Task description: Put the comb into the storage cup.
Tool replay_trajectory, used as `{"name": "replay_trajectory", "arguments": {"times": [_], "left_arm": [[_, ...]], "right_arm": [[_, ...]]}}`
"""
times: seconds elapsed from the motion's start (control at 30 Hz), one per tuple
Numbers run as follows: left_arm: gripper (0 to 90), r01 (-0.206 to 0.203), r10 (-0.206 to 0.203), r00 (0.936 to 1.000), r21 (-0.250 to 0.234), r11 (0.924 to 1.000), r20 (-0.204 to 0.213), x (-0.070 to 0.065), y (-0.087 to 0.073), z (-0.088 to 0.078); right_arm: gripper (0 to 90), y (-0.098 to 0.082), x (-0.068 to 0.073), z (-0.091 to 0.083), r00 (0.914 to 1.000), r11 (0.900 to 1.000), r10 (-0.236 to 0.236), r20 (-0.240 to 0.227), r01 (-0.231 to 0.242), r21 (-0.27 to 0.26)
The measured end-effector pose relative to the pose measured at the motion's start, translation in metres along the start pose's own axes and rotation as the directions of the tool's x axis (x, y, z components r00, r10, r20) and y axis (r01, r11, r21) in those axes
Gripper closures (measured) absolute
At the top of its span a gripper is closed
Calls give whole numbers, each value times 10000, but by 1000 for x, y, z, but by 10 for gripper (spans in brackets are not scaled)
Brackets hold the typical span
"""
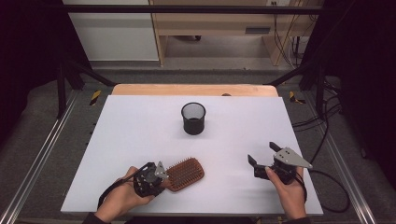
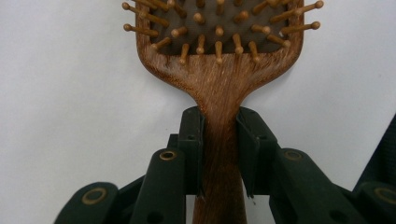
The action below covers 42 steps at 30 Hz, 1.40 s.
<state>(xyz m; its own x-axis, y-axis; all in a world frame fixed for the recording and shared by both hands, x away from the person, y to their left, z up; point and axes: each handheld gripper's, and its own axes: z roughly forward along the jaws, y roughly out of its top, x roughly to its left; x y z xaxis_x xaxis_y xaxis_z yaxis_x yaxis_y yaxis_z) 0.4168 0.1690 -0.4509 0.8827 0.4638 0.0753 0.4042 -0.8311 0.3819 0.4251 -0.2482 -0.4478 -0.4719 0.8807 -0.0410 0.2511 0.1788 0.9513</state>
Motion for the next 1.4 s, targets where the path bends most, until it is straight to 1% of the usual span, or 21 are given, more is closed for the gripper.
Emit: {"name": "replay_trajectory", "arguments": {"times": [0.13, 0.2, 0.3, 0.37, 0.43, 0.5, 0.53, 0.63, 0.67, 0.7, 0.77, 0.87, 0.93, 0.97, 1.0, 1.07, 1.1, 1.2, 1.27, 1.3, 1.4], "left_arm": [[729, -75, 75, 10000, -255, 9996, -4, -1, -3, -2], [729, -95, 87, 9997, -389, 9992, -206, -1, -3, -3], [730, 52, -75, 9996, -852, 9963, -266, 2, -2, -6], [729, 142, -187, 9993, -1340, 9909, -326, 5, 0, -9], [729, 47, -146, 9985, -1825, 9832, -529, 8, 2, -12], [729, 292, -464, 9968, -2436, 9694, -651, 12, 6, -14], [729, 419, -612, 9960, -2632, 9638, -656, 14, 7, -14], [729, 609, -921, 9925, -3280, 9427, -806, 18, 14, -14], [729, 626, -994, 9910, -3449, 9365, -900, 18, 17, -14], [729, 586, -1010, 9899, -3618, 9304, -995, 18, 19, -13], [729, 316, -883, 9884, -4004, 9158, -1239, 17, 22, -9], [729, 15, -732, 9869, -4463, 8949, -1435, 13, 22, -4], [729, -64, -690, 9865, -4564, 8897, -1484, 11, 22, -4], [729, -61, -736, 9854, -4646, 8855, -1533, 10, 22, -3], [729, 81, -864, 9860, -4753, 8798, -1430, 10, 21, -2], [730, 113, -968, 9836, -4830, 8756, -1525, 10, 20, -2], [730, 116, -1003, 9828, -4898, 8718, -1552, 10, 19, -2], [730, 225, -1212, 9801, -5194, 8542, -1569, 10, 17, -5], [730, 286, -1366, 9773, -5378, 8426, -1621, 11, 15, -7], [729, 319, -1456, 9753, -5465, 8369, -1660, 11, 14, -8], [729, 401, -1638, 9716, -5640, 8248, -1705, 12, 9, -10]], "right_arm": [[64, 0, 0, 0, 10000, 10000, 40, 12, -40, -8], [63, 0, 0, 0, 10000, 10000, 41, 7, -41, -11], [63, 0, 0, 0, 10000, 10000, 43, -9, -43, -24], [63, 0, 0, 0, 10000, 10000, 52, -32, -52, -29], [63, 0, 1, 0, 9999, 10000, 86, -65, -86, -36], [61, 1, 2, 0, 9996, 9997, 215, -168, -217, -110], [61, 1, 2, 0, 9996, 9997, 215, -168, -217, -110], [59, 2, 3, 0, 9987, 9990, 399, -332, -406, -201], [58, 2, 5, 0, 9975, 9982, 549, -440, -560, -231], [57, 3, 6, 1, 9965, 9975, 649, -531, -663, -260], [55, 4, 9, 2, 9940, 9962, 805, -743, -828, -273], [53, 5, 15, 4, 9910, 9954, 912, -978, -937, -220], [52, 6, 20, 7, 9885, 9946, 995, -1141, -1023, -191], [52, 7, 22, 8, 9875, 9943, 1015, -1210, -1046, -203], [52, 7, 24, 10, 9859, 9939, 1049, -1307, -1083, -192], [51, 9, 30, 13, 9830, 9935, 1091, -1480, -1127, -158], [52, 9, 32, 14, 9816, 9935, 1100, -1562, -1134, -128], [50, 10, 39, 18, 9744, 9912, 1287, -1845, -1325, -83], [47, 11, 44, 20, 9670, 9876, 1526, -2040, -1569, -54], [47, 12, 47, 21, 9651, 9864, 1609, -2065, -1641, 18], [51, 14, 54, 24, 9649, 9857, 1682, -2015, -1634, 406]]}}
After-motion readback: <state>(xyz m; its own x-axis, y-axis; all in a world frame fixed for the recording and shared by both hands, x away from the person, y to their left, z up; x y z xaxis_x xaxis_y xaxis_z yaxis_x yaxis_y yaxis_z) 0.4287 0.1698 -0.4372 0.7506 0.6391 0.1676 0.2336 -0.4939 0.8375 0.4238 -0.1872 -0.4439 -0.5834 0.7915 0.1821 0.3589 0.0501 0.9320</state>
